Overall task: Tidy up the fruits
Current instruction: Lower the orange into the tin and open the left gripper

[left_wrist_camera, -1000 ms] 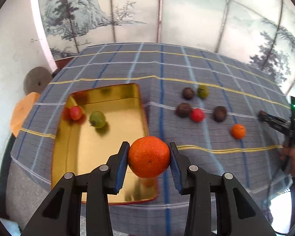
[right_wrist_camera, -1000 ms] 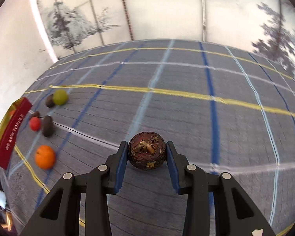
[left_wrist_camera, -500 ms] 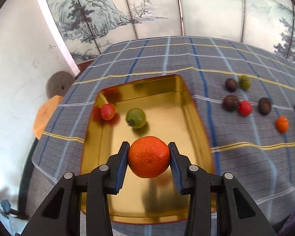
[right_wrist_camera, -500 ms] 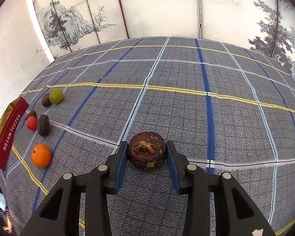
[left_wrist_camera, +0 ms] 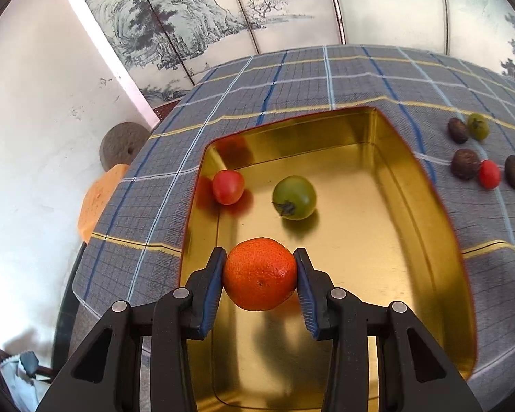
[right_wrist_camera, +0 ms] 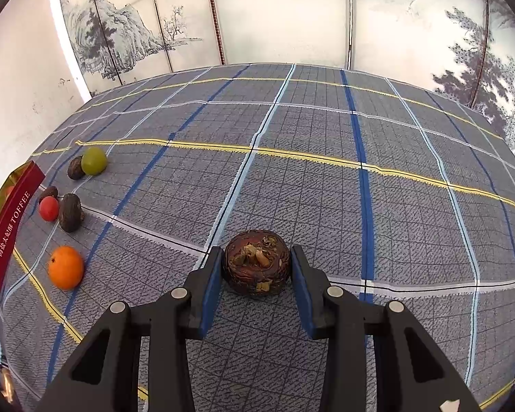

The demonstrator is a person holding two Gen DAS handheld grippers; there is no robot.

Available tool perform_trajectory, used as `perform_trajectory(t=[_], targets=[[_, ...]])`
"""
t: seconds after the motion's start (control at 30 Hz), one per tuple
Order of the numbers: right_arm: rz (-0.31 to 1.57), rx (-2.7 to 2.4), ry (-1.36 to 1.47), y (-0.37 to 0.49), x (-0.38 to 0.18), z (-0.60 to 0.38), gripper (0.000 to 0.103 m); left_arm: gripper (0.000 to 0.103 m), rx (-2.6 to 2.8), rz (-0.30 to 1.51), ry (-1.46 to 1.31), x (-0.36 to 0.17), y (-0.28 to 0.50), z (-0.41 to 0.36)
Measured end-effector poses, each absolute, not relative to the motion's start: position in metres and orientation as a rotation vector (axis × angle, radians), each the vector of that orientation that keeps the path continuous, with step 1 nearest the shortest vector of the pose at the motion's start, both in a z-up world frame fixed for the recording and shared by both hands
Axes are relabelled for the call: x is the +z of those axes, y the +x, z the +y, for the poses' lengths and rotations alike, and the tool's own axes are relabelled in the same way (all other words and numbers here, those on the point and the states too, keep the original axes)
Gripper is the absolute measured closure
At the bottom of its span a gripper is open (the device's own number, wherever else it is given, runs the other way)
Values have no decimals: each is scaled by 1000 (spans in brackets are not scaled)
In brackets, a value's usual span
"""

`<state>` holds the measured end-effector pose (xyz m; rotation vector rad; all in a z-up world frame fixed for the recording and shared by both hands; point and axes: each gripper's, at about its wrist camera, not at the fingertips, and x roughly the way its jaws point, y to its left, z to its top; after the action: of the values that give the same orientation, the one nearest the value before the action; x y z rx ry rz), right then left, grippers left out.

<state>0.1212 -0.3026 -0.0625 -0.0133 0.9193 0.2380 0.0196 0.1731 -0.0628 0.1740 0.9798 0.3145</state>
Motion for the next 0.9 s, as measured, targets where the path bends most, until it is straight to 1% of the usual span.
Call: perform_trajectory(t=[0.63,0.9], targets=[[920,232,-26,121,-63,-301,67,61,384,1005,215,-72,40,195],[919,237,-11,121,-62,-303,67,57,373,964,181,-62,33,195]])
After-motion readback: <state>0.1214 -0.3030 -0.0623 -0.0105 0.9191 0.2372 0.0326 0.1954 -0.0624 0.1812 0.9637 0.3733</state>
